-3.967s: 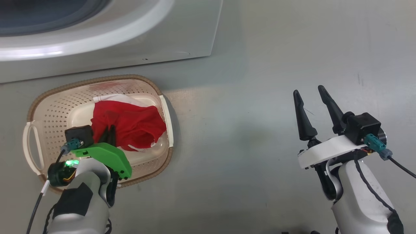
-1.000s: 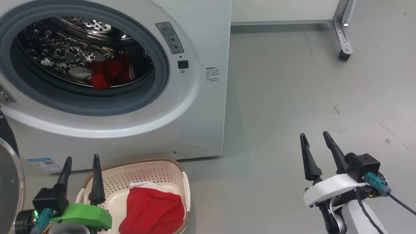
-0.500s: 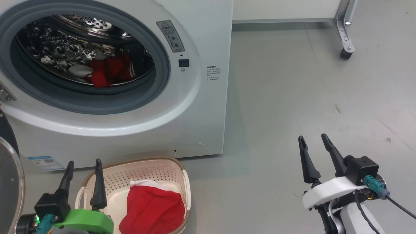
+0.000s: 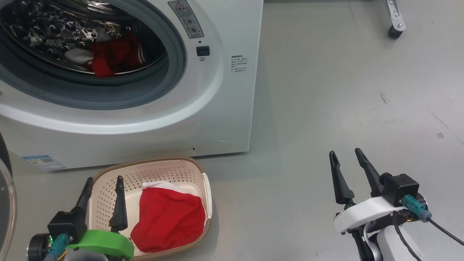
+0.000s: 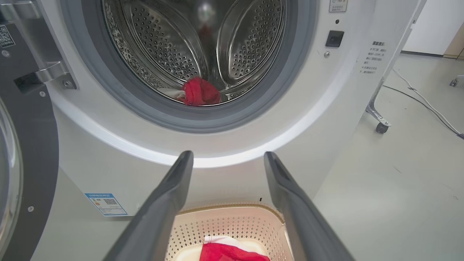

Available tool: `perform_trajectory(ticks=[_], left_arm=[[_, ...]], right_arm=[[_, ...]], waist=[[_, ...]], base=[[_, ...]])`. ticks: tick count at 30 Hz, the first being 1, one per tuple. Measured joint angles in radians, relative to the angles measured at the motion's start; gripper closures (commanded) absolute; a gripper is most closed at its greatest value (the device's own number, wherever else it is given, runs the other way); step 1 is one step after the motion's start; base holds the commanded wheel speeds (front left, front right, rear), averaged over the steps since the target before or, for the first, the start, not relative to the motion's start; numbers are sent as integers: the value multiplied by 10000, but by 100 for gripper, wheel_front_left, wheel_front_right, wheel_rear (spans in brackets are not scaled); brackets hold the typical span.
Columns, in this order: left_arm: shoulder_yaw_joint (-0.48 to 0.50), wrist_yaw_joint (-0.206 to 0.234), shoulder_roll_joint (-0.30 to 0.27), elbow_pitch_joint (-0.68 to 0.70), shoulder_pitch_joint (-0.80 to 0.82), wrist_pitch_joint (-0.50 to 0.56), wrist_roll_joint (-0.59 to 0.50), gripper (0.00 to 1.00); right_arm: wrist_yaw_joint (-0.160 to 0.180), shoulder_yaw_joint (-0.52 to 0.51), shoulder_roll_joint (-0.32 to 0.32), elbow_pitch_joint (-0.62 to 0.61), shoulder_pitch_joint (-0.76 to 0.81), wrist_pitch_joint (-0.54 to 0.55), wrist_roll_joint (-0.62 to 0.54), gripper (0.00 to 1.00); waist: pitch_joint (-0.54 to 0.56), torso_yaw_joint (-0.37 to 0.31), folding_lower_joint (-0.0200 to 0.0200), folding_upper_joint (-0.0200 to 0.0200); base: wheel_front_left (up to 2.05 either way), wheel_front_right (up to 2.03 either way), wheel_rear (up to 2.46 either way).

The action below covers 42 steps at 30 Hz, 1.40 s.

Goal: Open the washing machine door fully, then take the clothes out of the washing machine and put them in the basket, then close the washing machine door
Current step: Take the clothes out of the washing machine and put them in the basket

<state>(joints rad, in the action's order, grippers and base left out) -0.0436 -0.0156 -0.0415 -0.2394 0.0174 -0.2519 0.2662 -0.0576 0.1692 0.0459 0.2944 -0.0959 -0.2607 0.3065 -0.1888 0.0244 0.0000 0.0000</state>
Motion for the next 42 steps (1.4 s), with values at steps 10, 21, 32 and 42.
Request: perform_trajectory(ticks=[10, 21, 32, 42], left_arm=[[-59, 6, 29, -303, 1727, -2, 288, 0], [238, 98, 38, -817, 4178, 109, 299, 0], [811, 345, -830, -1636, 6606, 982, 332, 0], [1175, 648, -1628, -2727, 8070, 1776, 286, 0]], right_arm=[[0, 245, 2, -167, -540, 0, 107, 0], [0, 326, 10, -311, -1257, 0, 278, 0], [0, 368, 15, -385, -1926, 0, 428, 0], [-15, 654, 17, -372, -2295, 0, 541, 0]], waist=[[-1118, -186, 0, 0], [-2302, -573, 0, 0], [-3410, -1041, 0, 0], [-4079, -1586, 1, 0]], base=[[0, 0, 0], [0, 0, 0], [0, 0, 0], [0, 0, 0]])
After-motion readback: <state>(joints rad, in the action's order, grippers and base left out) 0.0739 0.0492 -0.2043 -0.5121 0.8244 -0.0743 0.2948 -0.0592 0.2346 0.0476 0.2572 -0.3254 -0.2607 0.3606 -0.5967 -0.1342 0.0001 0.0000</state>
